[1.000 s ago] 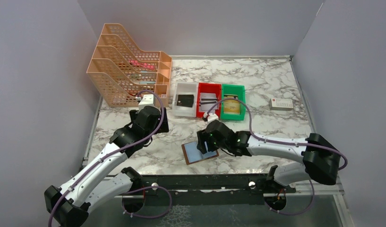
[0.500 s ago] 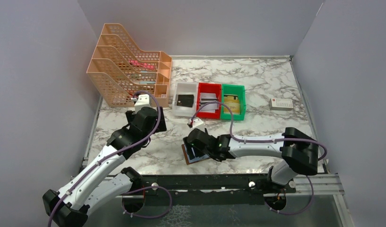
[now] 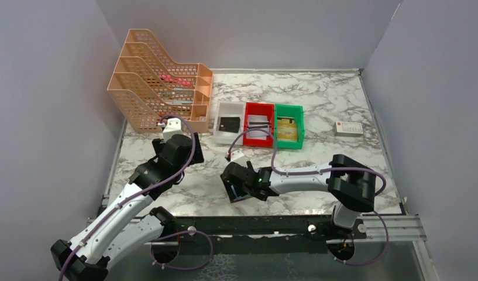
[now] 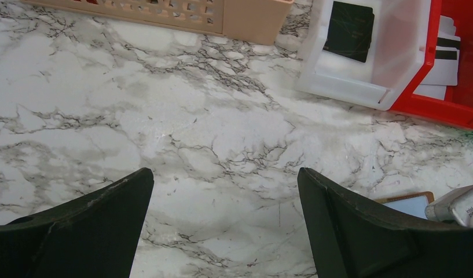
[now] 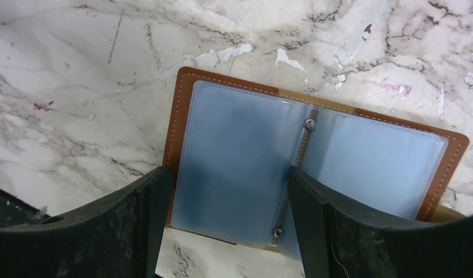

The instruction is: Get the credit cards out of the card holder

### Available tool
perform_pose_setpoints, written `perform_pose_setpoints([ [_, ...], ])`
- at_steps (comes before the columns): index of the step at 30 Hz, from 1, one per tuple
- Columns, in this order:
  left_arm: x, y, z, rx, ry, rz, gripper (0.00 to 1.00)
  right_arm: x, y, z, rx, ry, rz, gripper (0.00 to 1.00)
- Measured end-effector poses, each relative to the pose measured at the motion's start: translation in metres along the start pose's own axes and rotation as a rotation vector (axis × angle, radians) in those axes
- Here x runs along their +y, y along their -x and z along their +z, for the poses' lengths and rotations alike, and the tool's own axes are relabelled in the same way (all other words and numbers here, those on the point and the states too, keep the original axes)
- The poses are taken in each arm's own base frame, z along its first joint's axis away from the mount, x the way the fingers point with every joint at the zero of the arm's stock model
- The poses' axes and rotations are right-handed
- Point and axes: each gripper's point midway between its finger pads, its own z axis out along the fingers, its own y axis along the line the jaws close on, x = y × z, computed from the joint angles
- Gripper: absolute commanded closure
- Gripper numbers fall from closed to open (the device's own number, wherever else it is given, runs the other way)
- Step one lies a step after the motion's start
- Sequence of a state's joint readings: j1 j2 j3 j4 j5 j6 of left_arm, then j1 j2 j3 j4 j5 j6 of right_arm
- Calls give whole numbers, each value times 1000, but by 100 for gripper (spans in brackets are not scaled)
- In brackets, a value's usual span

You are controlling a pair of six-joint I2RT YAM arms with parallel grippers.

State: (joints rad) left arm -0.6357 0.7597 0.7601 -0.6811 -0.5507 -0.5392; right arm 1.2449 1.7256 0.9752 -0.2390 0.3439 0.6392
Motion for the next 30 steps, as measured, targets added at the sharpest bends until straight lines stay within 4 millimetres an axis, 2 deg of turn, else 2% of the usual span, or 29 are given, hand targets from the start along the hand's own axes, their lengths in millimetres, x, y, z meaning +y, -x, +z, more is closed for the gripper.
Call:
perform_pose_setpoints([
  [12, 0, -2, 2, 10, 6, 8, 1, -10, 5, 7, -24, -96, 30, 45],
  [22, -1, -5, 5, 23, 12, 17, 1, -11, 5, 7, -39, -99, 62, 65],
  [25, -1, -6, 6, 30, 14, 21, 1, -10, 4, 6, -45, -75, 70, 63],
  [30, -2, -8, 7, 38, 13, 25, 1, -3, 3, 4, -34, -36, 82, 48],
])
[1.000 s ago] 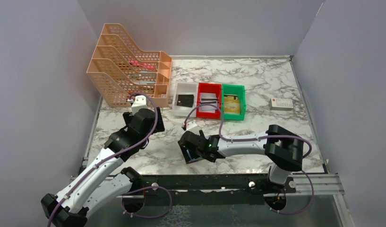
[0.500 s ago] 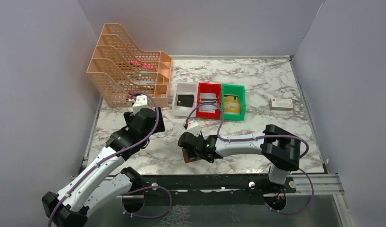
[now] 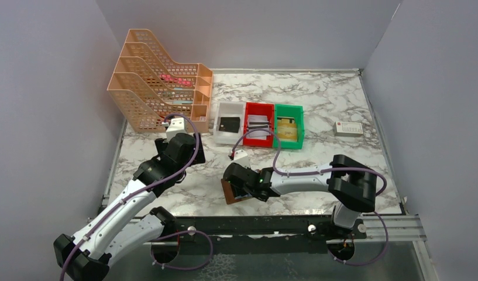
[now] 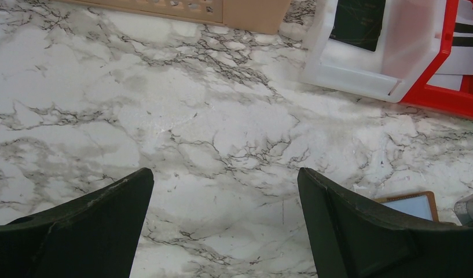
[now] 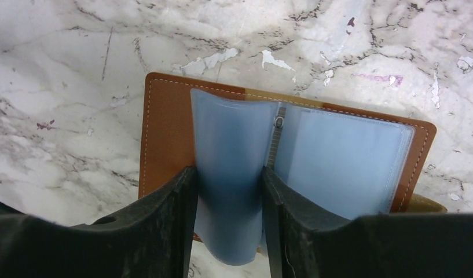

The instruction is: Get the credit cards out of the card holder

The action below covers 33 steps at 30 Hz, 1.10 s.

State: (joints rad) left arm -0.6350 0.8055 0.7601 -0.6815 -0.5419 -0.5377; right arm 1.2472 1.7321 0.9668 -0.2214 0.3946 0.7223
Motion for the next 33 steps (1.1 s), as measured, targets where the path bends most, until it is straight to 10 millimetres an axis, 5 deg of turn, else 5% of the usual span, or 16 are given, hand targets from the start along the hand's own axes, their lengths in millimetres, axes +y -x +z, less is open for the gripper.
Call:
perform_pose_setpoints([
  [9, -2, -1, 0, 5, -8, 0, 1, 1, 13, -22, -21, 25, 10, 24],
  [15, -3, -2, 0, 10, -14, 1, 1, -22, 18, -27, -45, -68, 7, 15],
  [22, -3, -3, 1, 17, -15, 5, 1, -49, 9, -25, -26, -170, 5, 13],
  [33, -4, -6, 3, 29, -14, 12, 1, -62, -3, -12, 10, -226, 7, 16],
])
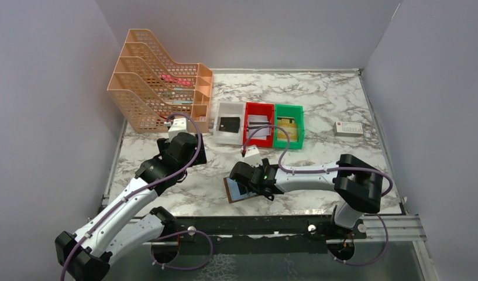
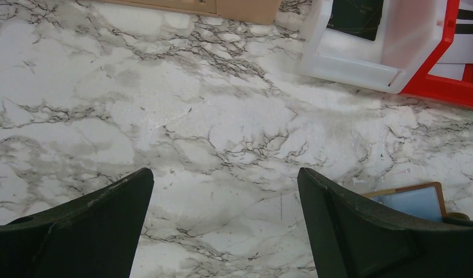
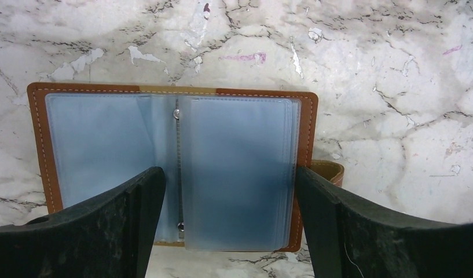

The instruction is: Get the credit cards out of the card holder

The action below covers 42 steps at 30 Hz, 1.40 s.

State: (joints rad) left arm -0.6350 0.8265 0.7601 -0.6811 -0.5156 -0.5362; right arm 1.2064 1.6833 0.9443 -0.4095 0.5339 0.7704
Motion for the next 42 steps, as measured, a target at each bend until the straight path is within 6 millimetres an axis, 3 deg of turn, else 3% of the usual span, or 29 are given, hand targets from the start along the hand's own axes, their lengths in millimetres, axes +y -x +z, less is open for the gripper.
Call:
perform_pose_setpoints([
  [5, 0, -1, 0, 4, -1, 4, 1, 1, 1, 2, -3, 3, 17, 32],
  [10, -1, -1, 1, 7, -1, 6, 1, 4, 2, 3, -10, 12, 28, 41],
  [25, -1, -3, 2, 14, -1, 9, 1, 0, 5, -3, -14, 14, 6, 19],
  [36, -2, -5, 4, 27, 5, 17, 1, -6, 47, -35, -125, 74, 49, 18],
  [42, -2, -7, 6, 36, 10, 24, 1, -42, 73, -34, -178, 42, 139, 18],
])
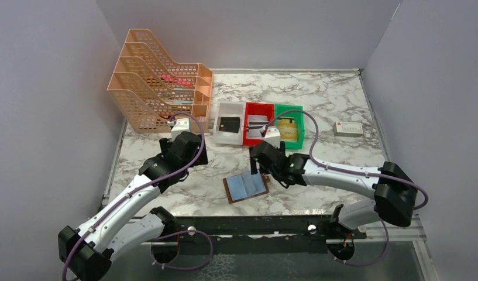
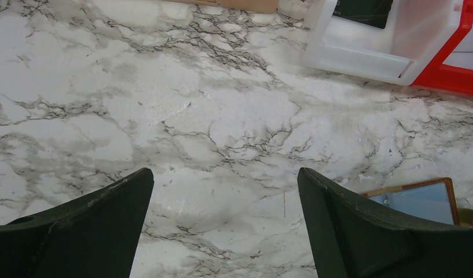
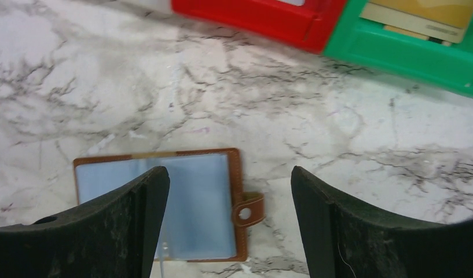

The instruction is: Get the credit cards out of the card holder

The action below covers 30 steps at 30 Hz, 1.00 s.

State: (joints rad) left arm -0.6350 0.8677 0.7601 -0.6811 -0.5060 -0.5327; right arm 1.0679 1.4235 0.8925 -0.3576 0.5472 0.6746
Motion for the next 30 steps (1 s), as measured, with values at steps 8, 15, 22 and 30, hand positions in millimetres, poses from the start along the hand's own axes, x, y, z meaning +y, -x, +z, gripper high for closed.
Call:
perform_pose_setpoints([
  [8, 0, -1, 1, 5, 3, 4, 1, -50, -5, 8, 21, -53, 65, 18],
  [15, 0, -3, 3, 15, 8, 13, 1, -48, 0, 2, -1, -1, 66, 18],
  [22, 0, -5, 5, 22, 12, 18, 1, -55, 37, -19, -139, 3, 50, 16],
  [30, 5, -1, 5, 3, 41, 26, 1, -67, 108, -72, -468, 61, 52, 11],
])
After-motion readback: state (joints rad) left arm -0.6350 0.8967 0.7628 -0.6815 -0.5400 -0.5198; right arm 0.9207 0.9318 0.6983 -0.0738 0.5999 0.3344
